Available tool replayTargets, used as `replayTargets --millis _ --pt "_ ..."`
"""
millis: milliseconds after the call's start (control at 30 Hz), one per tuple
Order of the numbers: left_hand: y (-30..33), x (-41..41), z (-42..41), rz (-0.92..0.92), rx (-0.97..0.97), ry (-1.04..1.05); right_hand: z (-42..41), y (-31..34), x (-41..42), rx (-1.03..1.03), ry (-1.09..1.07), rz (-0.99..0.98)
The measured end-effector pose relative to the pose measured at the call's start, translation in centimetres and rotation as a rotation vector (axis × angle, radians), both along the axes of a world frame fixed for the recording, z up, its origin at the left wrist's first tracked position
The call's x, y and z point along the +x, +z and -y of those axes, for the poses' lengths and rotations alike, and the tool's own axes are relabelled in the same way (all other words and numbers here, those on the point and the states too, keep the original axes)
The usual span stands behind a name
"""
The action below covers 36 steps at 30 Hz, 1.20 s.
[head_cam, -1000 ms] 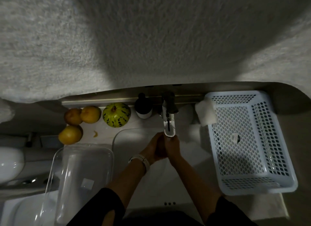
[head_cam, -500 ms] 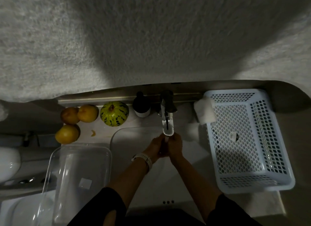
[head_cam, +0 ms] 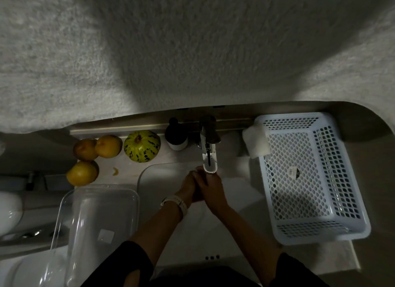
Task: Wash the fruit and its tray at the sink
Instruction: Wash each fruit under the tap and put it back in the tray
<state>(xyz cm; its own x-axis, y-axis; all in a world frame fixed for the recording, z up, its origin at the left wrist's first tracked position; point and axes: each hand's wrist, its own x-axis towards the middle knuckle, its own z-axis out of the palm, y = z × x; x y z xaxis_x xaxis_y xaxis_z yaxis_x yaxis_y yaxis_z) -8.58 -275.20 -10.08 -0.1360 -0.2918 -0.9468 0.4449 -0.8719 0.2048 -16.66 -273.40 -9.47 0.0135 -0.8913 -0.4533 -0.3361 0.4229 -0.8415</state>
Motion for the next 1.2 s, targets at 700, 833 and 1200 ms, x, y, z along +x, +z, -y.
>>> replayTargets --millis 700,833,1200 --pt "1.5 -0.8 -0.6 0.056 -0.297 -0.080 -1.6 -0.3 0.0 -0.044 -0.320 0.111" --pt "1.3 0.7 -0.7 -0.179 -0.181 -0.086 -2.1 -0.6 -0.5 -0.135 -0.070 0.082" --pt "0.4 -0.4 -2.7 0.090 -0.423 -0.223 0.8 -0.2 -0.6 0.266 -0.471 0.101"
